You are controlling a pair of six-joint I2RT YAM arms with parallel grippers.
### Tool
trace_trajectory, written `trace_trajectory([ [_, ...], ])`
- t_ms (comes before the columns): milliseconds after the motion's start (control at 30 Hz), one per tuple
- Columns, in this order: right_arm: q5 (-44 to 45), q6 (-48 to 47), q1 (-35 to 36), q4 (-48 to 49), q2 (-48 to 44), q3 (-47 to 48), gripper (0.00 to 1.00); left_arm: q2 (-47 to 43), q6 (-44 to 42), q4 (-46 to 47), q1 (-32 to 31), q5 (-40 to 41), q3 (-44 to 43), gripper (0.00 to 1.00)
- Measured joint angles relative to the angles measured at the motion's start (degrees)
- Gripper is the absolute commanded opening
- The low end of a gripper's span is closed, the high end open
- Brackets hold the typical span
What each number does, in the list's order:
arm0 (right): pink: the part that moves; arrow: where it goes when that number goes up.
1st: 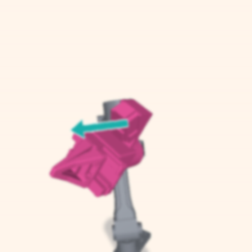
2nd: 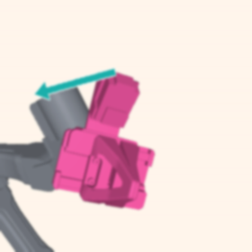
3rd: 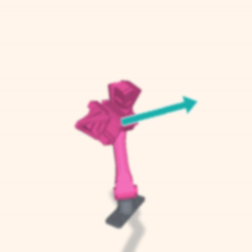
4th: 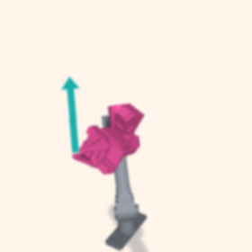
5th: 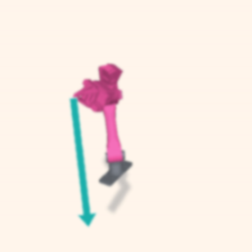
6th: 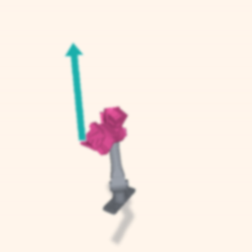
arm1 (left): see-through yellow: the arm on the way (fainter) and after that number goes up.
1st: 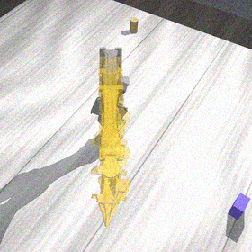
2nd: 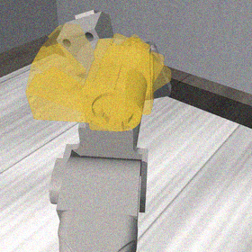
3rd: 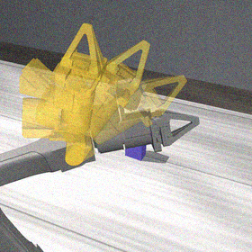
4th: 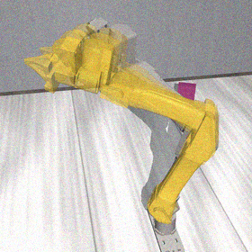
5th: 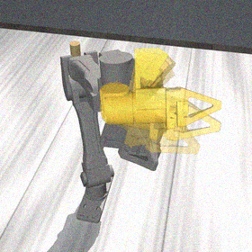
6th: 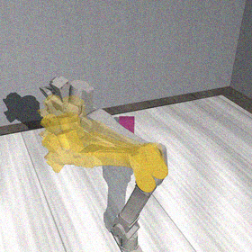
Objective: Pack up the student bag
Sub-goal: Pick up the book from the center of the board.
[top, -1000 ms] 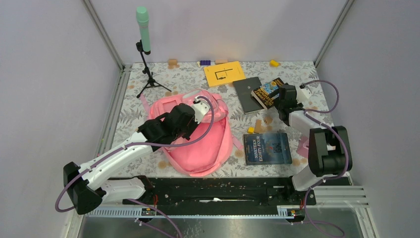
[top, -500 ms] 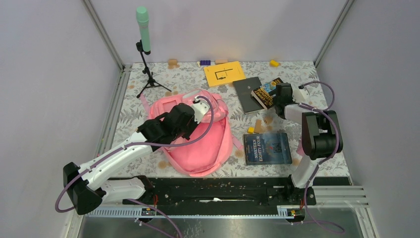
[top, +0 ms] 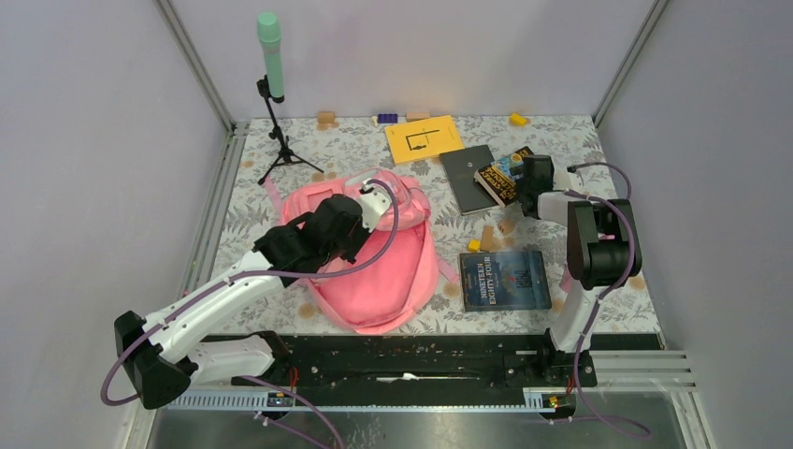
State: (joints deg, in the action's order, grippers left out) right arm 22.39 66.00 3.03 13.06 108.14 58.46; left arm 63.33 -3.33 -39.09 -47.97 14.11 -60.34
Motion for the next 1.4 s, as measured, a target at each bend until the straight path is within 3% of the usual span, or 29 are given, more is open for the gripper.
trace_trajectory([
  [200, -1.0, 4.0, -0.5, -0.1, 0.7, 1.1, 0.88, 0.0, 0.0, 0.0, 0.1, -0.1, 0.0, 0.0],
  [400, -1.2, 4.2, -0.6, 2.3, 2.4, 1.5, 0.67, -0.2, 0.0, 0.0, 0.2, -0.1, 0.0, 0.0],
  [667, -2.8, 2.8, -0.8, 13.6, 4.3, -2.0, 0.53, -0.2, 0.0, 0.0, 0.3, -0.2, 0.0, 0.0],
  [1067, -3.6, -1.5, -1.0, 33.6, 5.4, -7.6, 0.2, -0.2, 0.0, 0.0, 0.3, -0.1, 0.0, 0.0],
  [1233, -4.6, -2.7, -1.1, 37.6, 6.1, -7.5, 0.02, -0.2, 0.0, 0.0, 0.3, -0.1, 0.0, 0.0],
  [1400, -5.4, -4.7, -1.1, 40.0, 6.1, -7.6, 0.0, -0.2, 0.0, 0.0, 0.3, -0.1, 0.0, 0.0],
])
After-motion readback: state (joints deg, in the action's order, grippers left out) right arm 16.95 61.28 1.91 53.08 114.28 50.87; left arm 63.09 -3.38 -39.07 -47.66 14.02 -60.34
